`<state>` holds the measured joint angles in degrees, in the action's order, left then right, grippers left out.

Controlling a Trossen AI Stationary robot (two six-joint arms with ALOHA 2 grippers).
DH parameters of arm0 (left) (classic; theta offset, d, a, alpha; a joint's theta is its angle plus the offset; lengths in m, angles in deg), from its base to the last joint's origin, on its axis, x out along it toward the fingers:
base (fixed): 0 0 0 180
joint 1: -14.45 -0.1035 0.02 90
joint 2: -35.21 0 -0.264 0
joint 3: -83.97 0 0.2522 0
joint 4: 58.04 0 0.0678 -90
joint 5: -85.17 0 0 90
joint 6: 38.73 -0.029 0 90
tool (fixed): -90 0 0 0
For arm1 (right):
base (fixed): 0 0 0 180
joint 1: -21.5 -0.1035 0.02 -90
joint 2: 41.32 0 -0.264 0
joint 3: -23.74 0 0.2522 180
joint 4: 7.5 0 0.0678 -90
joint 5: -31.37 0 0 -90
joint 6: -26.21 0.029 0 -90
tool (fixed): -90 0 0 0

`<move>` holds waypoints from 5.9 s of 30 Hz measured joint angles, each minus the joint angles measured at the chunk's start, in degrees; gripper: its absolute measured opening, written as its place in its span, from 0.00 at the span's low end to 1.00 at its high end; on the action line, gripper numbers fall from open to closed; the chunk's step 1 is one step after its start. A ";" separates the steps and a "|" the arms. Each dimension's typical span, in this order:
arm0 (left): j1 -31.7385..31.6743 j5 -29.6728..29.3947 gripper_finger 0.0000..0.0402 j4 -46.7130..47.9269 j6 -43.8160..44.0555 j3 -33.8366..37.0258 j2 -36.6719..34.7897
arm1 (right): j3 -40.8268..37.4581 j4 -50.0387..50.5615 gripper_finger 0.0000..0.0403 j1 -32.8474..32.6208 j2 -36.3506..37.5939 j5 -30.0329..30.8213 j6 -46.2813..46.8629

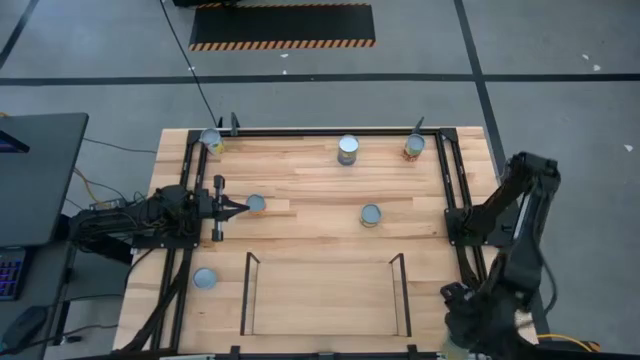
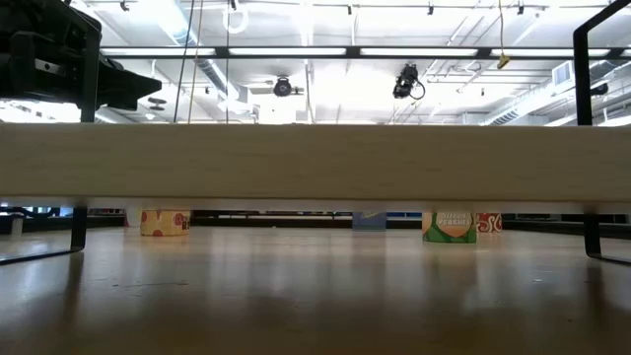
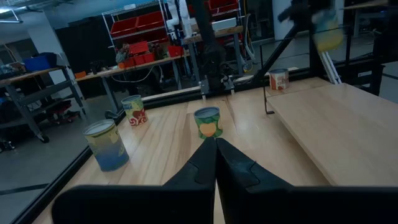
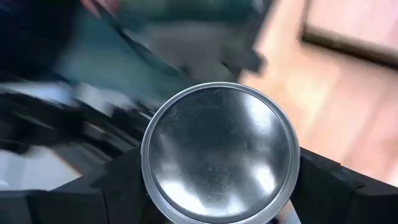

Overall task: Pick and place cans onto a shelf
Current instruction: Put the canned carrots on the shelf, then put the canned peas on the shelf

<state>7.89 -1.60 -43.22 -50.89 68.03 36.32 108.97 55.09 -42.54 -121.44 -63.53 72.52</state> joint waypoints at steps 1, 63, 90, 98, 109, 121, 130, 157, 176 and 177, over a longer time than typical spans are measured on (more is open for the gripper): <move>0.02 0.00 0.03 0.00 0.02 -0.01 0.00 | 0.00 -2.26 0.80 0.53 1.75 0.07 -0.09; 0.01 0.00 0.03 -0.44 0.02 -0.02 0.02 | 10.25 13.27 0.89 40.48 -18.35 0.32 -49.05; 0.01 0.00 0.03 -0.39 0.00 -0.01 0.02 | 16.48 18.04 0.89 39.95 -18.35 -7.16 -46.64; 0.01 0.00 0.03 -0.39 0.00 -0.02 0.01 | 23.69 22.33 0.89 40.00 -15.87 3.51 -46.80; 0.02 0.00 0.03 -0.39 0.01 0.00 0.00 | 9.09 9.01 0.92 49.63 5.01 27.10 -36.59; 0.02 0.00 0.03 -0.39 0.00 -0.02 0.01 | 2.93 -14.96 0.98 78.09 -4.88 30.43 -30.33; 0.01 0.00 0.03 -0.39 0.01 -0.01 0.01 | 18.73 -5.18 0.98 86.94 -23.80 31.63 -21.25; 0.02 0.00 0.03 -0.39 0.00 -0.01 0.00 | 18.12 -5.65 0.96 89.37 -34.24 36.51 9.11; 0.00 0.00 0.03 -0.39 0.01 0.00 0.00 | 18.12 -5.06 0.80 89.54 -34.21 30.77 10.56; 0.02 0.00 0.03 -0.39 0.00 -0.02 0.00 | 18.12 -4.99 0.80 89.34 -34.08 30.62 10.32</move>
<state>7.91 -1.61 -43.61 -50.90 68.01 36.32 127.09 50.11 46.80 -155.53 -32.91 82.84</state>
